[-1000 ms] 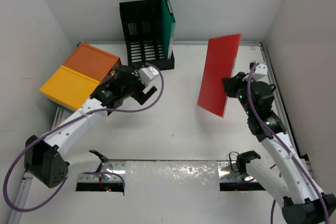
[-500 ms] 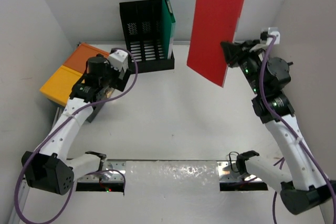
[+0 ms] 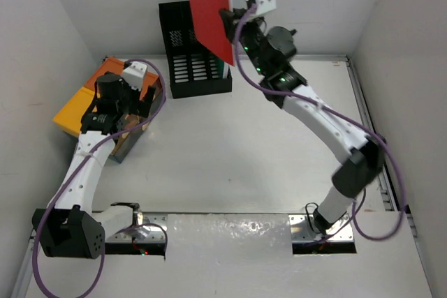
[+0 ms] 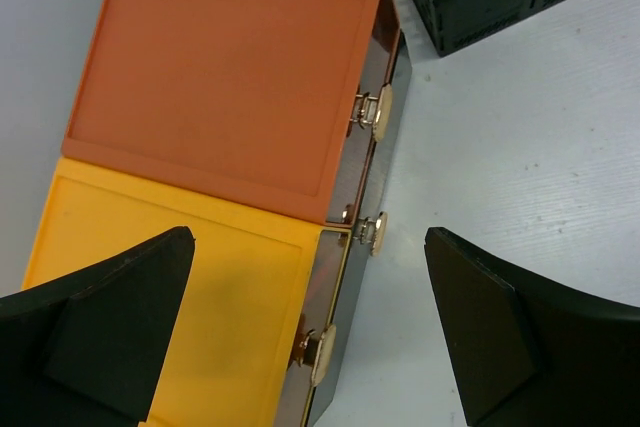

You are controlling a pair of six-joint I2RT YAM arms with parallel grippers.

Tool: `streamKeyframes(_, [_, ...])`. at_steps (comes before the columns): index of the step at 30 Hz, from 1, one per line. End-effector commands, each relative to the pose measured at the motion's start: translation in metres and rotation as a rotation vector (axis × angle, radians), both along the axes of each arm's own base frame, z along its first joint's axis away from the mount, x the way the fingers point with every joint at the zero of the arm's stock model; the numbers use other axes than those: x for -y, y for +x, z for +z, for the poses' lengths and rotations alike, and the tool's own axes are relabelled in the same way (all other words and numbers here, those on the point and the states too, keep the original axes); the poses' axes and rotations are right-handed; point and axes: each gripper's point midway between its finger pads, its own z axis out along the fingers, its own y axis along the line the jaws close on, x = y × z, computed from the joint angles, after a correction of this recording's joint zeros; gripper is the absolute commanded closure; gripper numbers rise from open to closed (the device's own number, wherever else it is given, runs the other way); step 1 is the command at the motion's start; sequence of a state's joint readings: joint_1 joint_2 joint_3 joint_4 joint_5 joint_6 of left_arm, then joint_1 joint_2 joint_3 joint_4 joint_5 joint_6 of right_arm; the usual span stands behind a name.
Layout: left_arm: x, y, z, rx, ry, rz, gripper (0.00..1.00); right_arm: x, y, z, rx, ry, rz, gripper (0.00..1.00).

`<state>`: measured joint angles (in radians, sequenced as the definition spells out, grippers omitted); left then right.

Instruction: Organize the desk

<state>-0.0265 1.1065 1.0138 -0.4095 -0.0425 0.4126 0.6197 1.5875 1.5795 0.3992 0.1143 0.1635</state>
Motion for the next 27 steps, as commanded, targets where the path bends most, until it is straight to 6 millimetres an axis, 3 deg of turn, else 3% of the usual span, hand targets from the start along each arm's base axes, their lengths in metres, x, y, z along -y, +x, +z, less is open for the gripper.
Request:
streamKeyframes(1, [-0.010, 0.005, 0.005, 0.030, -0.001, 0.038, 0.00, 0.004, 0.040, 0.028, 0.132, 0.046, -0.152, 1.00])
streamKeyframes(2, [-0.012, 0.005, 0.003, 0.024, 0.002, 0.043, 0.00, -0.011, 0.061, 0.004, 0.105, 0.021, -0.157, 1.00])
streamKeyframes(3, [-0.012, 0.006, 0.000, 0.015, 0.007, 0.041, 0.01, -0.014, 0.065, 0.014, 0.136, 0.047, -0.164, 1.00])
streamKeyframes(4, [-0.012, 0.006, -0.003, 0.005, 0.009, 0.038, 0.01, -0.017, 0.073, 0.009, 0.139, 0.043, -0.178, 1.00])
streamKeyframes(5, [-0.011, 0.006, -0.005, 0.001, 0.010, 0.036, 0.00, -0.027, 0.086, -0.010, 0.123, 0.032, -0.187, 1.00])
streamKeyframes(6, [-0.011, 0.007, -0.008, -0.009, 0.011, 0.035, 0.00, -0.029, 0.088, -0.003, 0.152, 0.056, -0.191, 1.00])
streamKeyframes(10, [-0.013, 0.010, -0.015, -0.030, 0.020, 0.035, 0.00, -0.051, 0.115, -0.028, 0.144, 0.031, -0.184, 1.00])
streamKeyframes(11, [-0.012, 0.011, -0.017, -0.036, 0.019, 0.036, 0.00, -0.053, 0.117, -0.021, 0.161, 0.041, -0.184, 1.00])
streamKeyframes(12, [-0.012, 0.012, -0.019, -0.044, 0.020, 0.034, 0.00, -0.061, 0.128, -0.041, 0.136, 0.012, -0.184, 1.00])
streamKeyframes(14, [-0.012, 0.013, -0.024, -0.058, 0.021, 0.029, 0.01, -0.062, 0.134, -0.044, 0.146, 0.021, -0.202, 1.00])
streamKeyframes(15, [-0.012, 0.013, -0.025, -0.061, 0.022, 0.027, 0.00, -0.063, 0.141, -0.058, 0.149, -0.008, -0.230, 1.00])
streamKeyframes(17, [-0.011, 0.013, -0.025, -0.064, 0.023, 0.023, 0.01, -0.059, 0.145, -0.064, 0.163, 0.010, -0.268, 1.00])
streamKeyframes(18, [-0.011, 0.014, -0.026, -0.067, 0.022, 0.022, 0.00, -0.062, 0.152, -0.079, 0.155, 0.002, -0.272, 1.00])
streamKeyframes(20, [-0.011, 0.014, -0.026, -0.069, 0.023, 0.020, 0.00, -0.068, 0.153, -0.084, 0.184, 0.019, -0.258, 1.00])
streamKeyframes(21, [-0.011, 0.014, -0.029, -0.075, 0.024, 0.021, 0.00, -0.072, 0.159, -0.100, 0.181, 0.012, -0.255, 1.00])
streamKeyframes(24, [-0.011, 0.013, -0.031, -0.082, 0.028, 0.018, 0.00, -0.079, 0.157, -0.109, 0.234, 0.045, -0.257, 1.00])
streamKeyframes(25, [-0.011, 0.013, -0.030, -0.082, 0.029, 0.018, 0.00, -0.087, 0.158, -0.126, 0.229, 0.042, -0.255, 1.00])
streamKeyframes(27, [-0.012, 0.013, -0.030, -0.083, 0.031, 0.020, 0.00, -0.087, 0.155, -0.129, 0.246, 0.073, -0.276, 1.00])
